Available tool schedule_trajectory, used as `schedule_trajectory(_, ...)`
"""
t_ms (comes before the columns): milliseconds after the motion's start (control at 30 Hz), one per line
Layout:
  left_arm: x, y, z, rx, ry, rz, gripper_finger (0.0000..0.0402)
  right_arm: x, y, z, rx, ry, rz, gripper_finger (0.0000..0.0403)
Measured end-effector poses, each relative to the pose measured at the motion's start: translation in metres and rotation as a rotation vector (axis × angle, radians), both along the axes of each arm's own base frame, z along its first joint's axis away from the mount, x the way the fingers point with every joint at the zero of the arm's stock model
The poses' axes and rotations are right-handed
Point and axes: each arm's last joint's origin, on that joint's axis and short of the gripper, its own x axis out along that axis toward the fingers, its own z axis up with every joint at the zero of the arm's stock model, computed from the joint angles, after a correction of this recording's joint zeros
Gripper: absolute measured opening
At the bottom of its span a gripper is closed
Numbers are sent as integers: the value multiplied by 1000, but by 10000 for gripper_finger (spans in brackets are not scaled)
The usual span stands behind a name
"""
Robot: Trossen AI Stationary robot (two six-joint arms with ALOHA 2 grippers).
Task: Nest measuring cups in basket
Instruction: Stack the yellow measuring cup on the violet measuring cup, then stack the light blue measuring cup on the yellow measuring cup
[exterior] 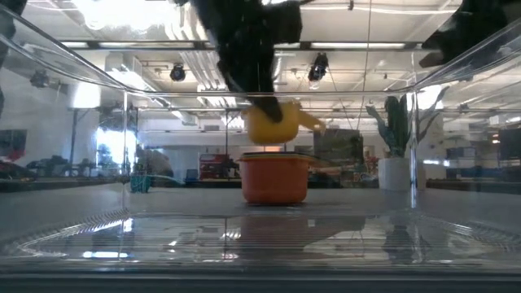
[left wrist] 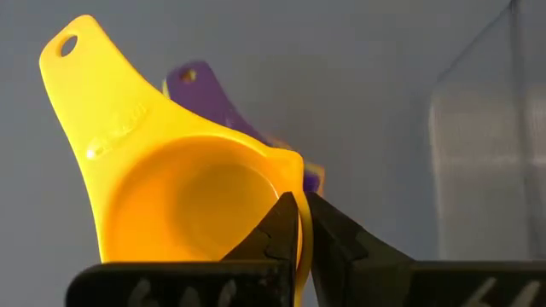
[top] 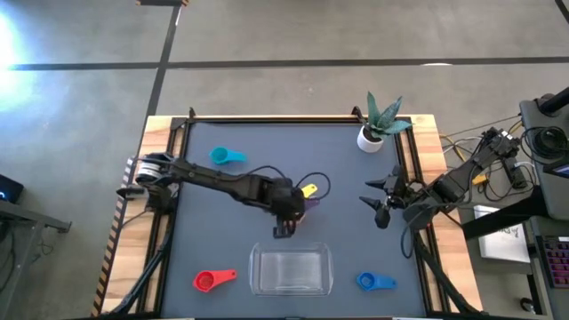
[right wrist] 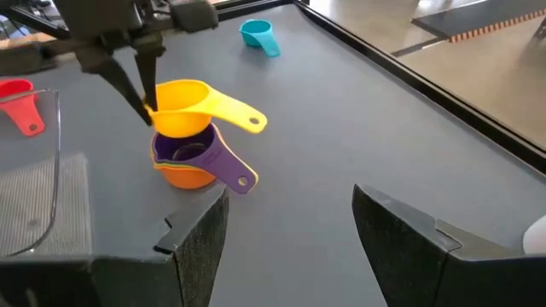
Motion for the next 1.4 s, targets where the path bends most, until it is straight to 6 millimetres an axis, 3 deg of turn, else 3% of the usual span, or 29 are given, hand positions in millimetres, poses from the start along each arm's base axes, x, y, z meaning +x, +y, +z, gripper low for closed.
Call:
schedule_trajectory(300,-8,0,-26,100,32,-159,0,2,1,2,16,-29,-2,237)
schedule_trajectory(700,-8,-2,-28,70,30,-245,7,3,2,4,30,-48,-2,237)
schedule_trajectory(933,-11,-2,-30,67,54,-255,61,4,3,6,45,-71,0,237)
schedule_trajectory(1400,-14,-6,-16,57,122,-247,196,4,3,6,49,-76,-1,237)
